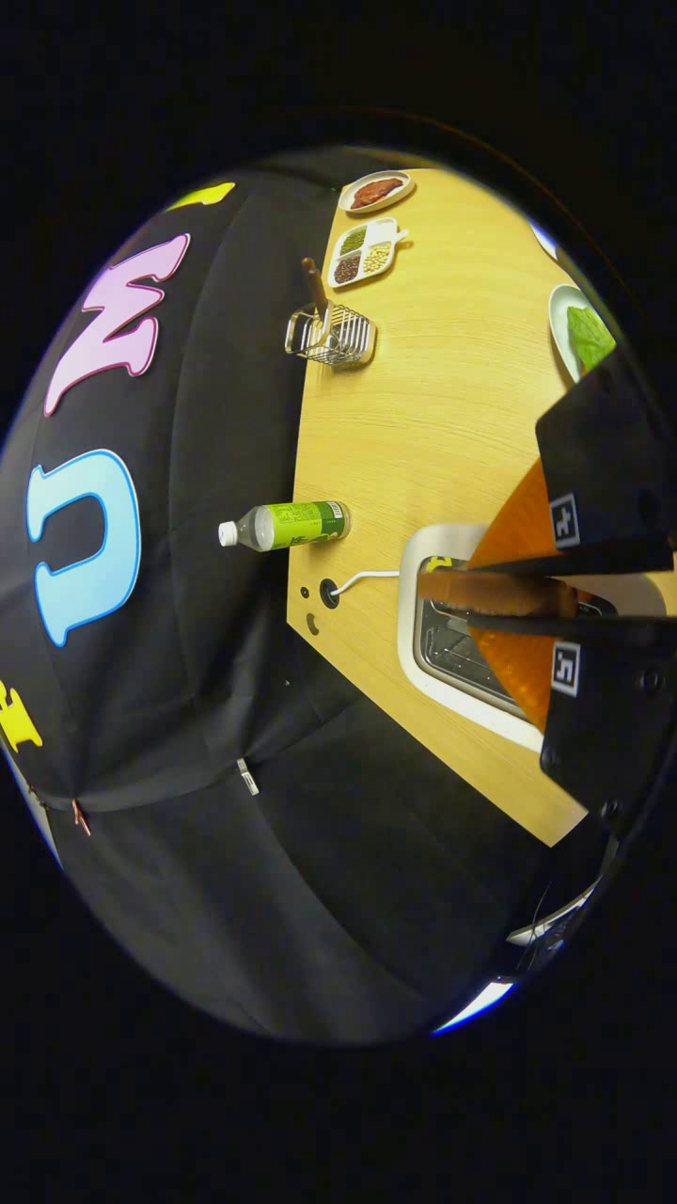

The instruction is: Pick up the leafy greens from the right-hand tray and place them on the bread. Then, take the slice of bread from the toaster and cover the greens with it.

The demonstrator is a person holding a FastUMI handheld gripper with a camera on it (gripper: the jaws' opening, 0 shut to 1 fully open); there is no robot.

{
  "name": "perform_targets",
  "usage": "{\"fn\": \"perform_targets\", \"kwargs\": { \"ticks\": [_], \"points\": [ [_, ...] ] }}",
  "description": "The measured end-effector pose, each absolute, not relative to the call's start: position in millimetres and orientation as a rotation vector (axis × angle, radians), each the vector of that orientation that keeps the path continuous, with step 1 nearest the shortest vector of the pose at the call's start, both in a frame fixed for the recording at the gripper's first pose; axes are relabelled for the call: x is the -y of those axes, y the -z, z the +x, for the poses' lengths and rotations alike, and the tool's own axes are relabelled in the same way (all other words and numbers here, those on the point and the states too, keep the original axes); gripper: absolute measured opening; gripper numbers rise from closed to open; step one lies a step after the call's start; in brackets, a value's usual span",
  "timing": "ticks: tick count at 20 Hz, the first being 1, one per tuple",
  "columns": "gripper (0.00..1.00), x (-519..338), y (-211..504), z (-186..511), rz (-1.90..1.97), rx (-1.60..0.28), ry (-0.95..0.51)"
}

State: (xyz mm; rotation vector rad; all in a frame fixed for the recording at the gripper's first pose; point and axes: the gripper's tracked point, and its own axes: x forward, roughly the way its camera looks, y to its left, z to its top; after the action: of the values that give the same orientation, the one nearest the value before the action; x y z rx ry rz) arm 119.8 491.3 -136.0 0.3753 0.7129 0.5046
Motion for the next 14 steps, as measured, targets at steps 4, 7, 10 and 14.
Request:
{"fn": "perform_targets", "kwargs": {
  "ticks": [4,7,10,14],
  "points": [
    [0.13,-492,128,113,0.389,-0.706,-0.516],
    [0.13,-481,104,116,0.408,-0.652,-0.520],
    [0.13,-462,72,114,0.454,-0.602,-0.529],
    [0.13,-418,25,105,0.516,-0.519,-0.528]
  ]
}}
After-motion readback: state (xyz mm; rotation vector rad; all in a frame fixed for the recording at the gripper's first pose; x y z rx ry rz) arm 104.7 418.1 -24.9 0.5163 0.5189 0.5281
